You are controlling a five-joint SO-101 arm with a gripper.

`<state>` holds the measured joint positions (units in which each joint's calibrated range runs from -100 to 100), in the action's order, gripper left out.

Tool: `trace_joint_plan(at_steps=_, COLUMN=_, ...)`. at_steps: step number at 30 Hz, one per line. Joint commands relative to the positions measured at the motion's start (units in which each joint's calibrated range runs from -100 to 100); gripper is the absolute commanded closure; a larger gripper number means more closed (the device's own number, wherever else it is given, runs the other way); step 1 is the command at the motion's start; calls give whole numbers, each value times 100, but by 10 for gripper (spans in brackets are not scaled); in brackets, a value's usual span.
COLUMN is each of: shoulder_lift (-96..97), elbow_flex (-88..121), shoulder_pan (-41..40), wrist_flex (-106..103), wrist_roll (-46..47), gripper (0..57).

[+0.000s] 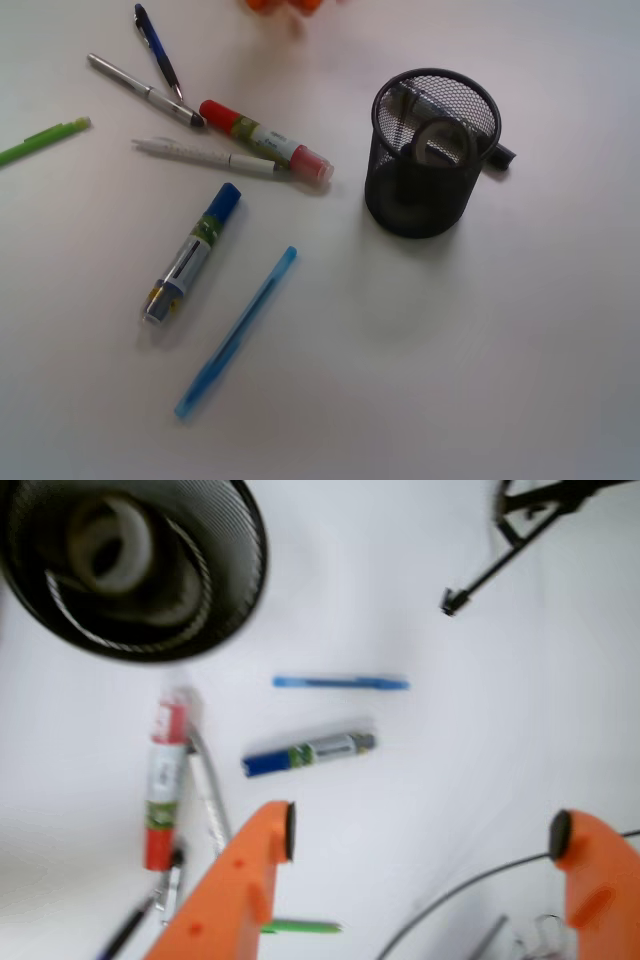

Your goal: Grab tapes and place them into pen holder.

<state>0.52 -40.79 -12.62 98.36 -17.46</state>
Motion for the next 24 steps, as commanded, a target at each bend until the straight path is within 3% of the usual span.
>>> trace_joint_plan(at_steps=1, shoulder_lift=-745, elbow_flex=374, shoulder_pan=675, wrist_flex=77, wrist_roll=1011, gripper=362)
trace_joint_plan(at_steps=2, shoulder_lift=-881, elbow_flex=1054, shoulder_pan=1048, wrist_flex=-20, wrist_roll=1280, gripper=420)
trace_joint_plan(at_steps=8, shoulder_lift=-1858, elbow_flex=4777, shoulder_pan=1445, wrist_flex=-2496, wrist_roll=1582, gripper=575)
trace_joint_plan(at_steps=15, shoulder_lift=-4136, elbow_flex=8844, shoulder_pan=1422, wrist_flex=-5278, wrist_roll=1592, gripper=572)
trace_joint_plan(at_steps=24, shoulder_lift=-7281, elbow_flex=12195, shoulder_pan=1415, wrist_flex=-6345, wrist_roll=1607, gripper=572)
